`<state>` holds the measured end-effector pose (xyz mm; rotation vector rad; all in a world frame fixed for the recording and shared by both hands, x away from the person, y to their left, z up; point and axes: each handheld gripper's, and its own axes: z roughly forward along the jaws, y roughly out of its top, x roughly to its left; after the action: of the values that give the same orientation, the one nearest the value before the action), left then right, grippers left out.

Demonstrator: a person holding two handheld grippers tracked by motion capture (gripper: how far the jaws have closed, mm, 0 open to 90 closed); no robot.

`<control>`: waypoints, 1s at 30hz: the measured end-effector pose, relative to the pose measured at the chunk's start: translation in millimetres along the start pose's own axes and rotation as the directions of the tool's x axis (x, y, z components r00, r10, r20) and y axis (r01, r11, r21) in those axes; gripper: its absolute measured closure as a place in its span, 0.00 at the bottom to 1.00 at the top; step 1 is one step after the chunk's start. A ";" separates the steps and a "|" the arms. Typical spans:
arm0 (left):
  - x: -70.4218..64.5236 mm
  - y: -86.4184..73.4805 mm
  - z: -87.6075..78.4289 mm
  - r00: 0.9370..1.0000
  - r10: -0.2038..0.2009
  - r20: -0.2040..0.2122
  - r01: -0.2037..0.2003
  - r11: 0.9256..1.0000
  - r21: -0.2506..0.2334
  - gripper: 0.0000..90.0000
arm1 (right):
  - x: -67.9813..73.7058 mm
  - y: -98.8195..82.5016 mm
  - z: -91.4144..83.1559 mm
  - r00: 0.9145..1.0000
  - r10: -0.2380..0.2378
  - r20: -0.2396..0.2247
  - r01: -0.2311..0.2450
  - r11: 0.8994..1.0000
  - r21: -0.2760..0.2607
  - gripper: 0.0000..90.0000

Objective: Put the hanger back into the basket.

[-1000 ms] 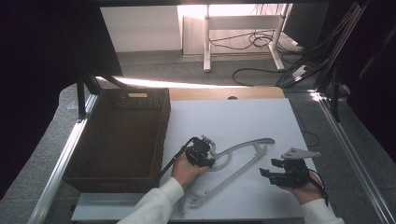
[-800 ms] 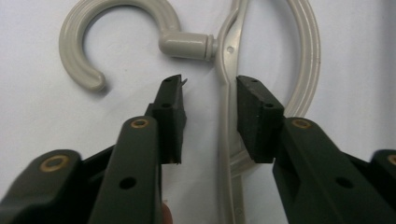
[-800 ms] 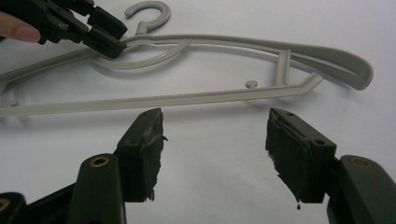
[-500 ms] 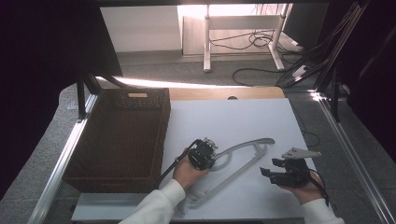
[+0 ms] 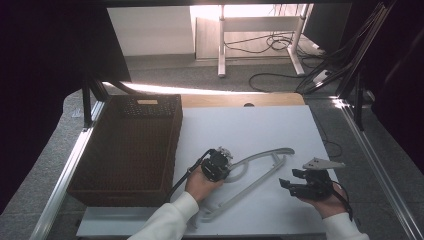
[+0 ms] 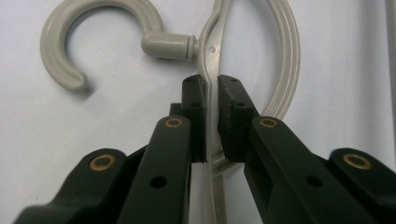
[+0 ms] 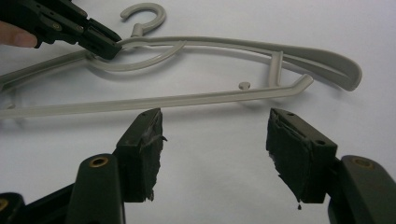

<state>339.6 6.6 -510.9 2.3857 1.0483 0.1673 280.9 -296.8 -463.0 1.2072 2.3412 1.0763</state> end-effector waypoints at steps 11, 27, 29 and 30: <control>0.5 1.2 -24.1 1.000 -0.004 -0.026 0.001 0.995 -0.097 0.92 | -2.8 1.8 -7.9 1.000 0.016 0.017 -0.015 0.999 -0.048 0.41; -2.2 4.9 -65.3 0.998 0.021 -0.054 -0.033 0.974 -0.222 0.92 | 0.1 5.4 -11.8 0.999 0.027 -0.027 -0.030 0.994 -0.108 0.41; -2.7 5.1 -71.8 0.998 0.022 -0.054 -0.035 0.969 -0.244 0.92 | 1.0 6.0 -12.1 0.998 0.037 -0.041 -0.041 0.993 -0.114 0.41; -2.7 5.2 -73.5 0.998 0.023 -0.053 -0.036 0.968 -0.249 0.92 | 1.2 6.2 -12.0 0.998 0.038 -0.046 -0.044 0.992 -0.115 0.41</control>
<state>318.2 32.2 -445.1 2.1797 0.9534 0.3504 277.1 -299.4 -450.2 1.2053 2.2594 1.2465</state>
